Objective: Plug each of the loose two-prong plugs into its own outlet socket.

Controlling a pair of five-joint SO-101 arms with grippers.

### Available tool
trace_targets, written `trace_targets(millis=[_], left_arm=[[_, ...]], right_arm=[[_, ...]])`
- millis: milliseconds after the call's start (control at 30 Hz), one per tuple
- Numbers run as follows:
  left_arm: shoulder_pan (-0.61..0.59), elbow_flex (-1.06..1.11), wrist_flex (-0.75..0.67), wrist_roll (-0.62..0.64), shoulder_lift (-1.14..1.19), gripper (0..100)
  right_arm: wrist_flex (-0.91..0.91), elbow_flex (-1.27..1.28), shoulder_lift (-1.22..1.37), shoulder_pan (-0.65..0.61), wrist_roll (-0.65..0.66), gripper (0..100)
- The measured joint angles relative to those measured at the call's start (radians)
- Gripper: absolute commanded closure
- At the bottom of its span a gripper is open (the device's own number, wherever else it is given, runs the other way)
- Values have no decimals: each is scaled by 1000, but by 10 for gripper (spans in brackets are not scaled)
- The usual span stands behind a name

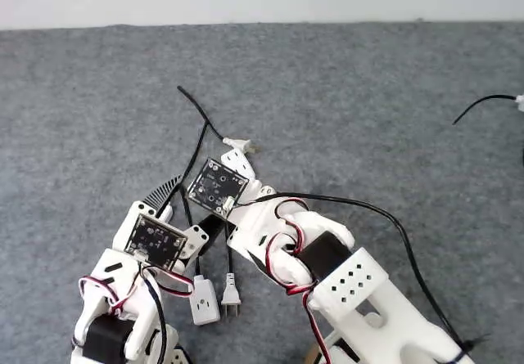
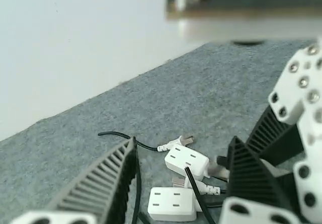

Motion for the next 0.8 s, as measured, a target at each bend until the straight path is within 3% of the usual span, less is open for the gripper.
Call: trace_targets(millis=[800], left_arm=[[-31, 110, -86, -25, 0, 720]], right_arm=[[31, 3, -5, 75, 0, 991]])
